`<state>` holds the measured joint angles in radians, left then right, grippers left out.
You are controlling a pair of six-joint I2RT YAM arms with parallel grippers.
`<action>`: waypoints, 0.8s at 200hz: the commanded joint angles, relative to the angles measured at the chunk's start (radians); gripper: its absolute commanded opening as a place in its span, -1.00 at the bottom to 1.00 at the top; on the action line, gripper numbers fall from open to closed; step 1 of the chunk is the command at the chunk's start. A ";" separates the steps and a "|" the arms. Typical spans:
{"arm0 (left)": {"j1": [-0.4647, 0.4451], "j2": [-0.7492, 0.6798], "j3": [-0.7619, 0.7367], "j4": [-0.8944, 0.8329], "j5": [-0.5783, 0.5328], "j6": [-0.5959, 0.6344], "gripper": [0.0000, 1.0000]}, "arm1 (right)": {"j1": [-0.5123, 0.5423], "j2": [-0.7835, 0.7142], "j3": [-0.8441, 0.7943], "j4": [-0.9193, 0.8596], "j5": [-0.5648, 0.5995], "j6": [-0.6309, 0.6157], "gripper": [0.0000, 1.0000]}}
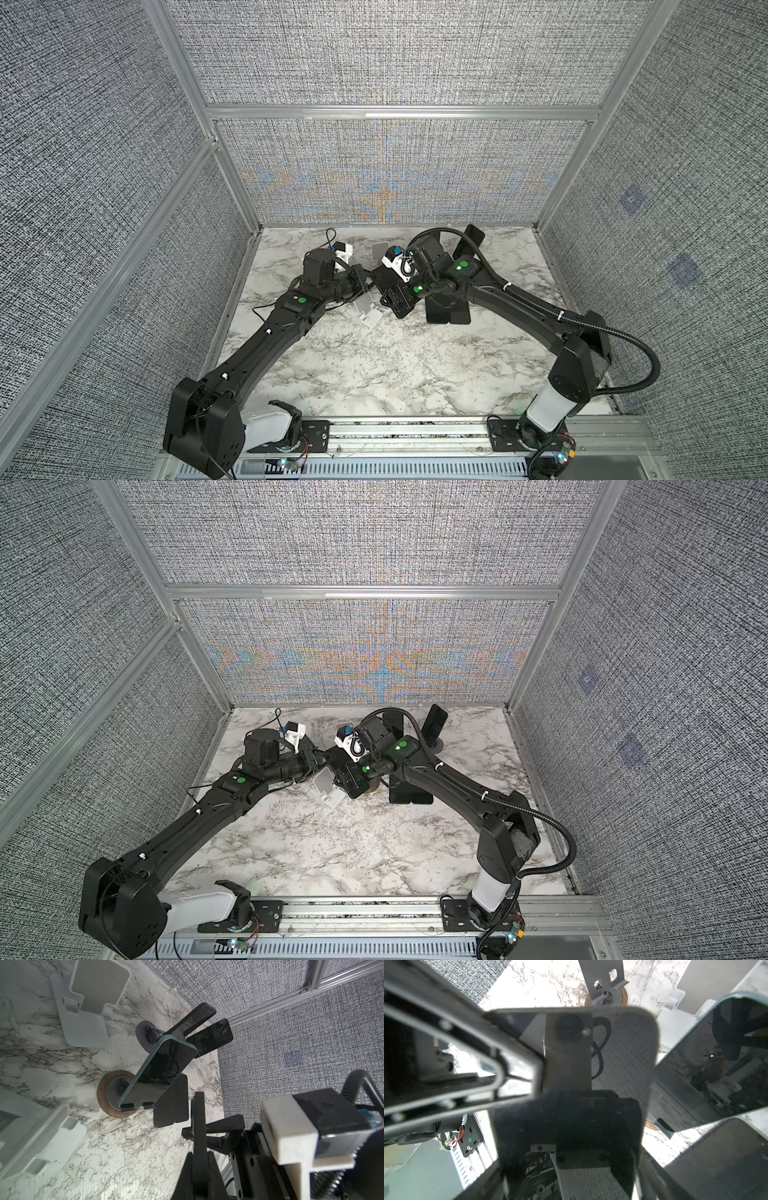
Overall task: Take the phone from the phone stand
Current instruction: 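Close the right gripper on the phone and open the left gripper, then carry the phone with the right gripper beside the lying phones while the left arm withdraws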
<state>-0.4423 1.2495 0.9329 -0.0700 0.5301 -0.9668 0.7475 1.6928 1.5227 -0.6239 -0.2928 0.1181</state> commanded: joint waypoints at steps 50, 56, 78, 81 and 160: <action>0.000 0.002 0.015 0.049 0.024 0.033 -0.45 | -0.005 -0.015 0.010 0.018 0.044 0.025 0.19; 0.000 0.005 0.023 0.047 0.026 0.041 -0.19 | -0.008 -0.015 0.013 0.009 0.049 0.026 0.13; 0.002 0.026 0.062 0.040 0.040 0.071 0.28 | -0.020 -0.035 0.007 -0.032 0.085 0.017 -0.08; 0.002 0.030 0.068 0.037 0.040 0.078 0.32 | -0.024 -0.041 0.003 -0.038 0.092 0.012 -0.08; 0.103 0.095 0.255 -0.193 0.098 0.335 0.40 | -0.377 -0.230 -0.335 -0.159 0.316 -0.086 -0.16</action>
<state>-0.3763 1.3270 1.1477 -0.1547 0.5877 -0.7624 0.4599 1.4734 1.2472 -0.7513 -0.0624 0.0872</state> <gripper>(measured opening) 0.705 0.646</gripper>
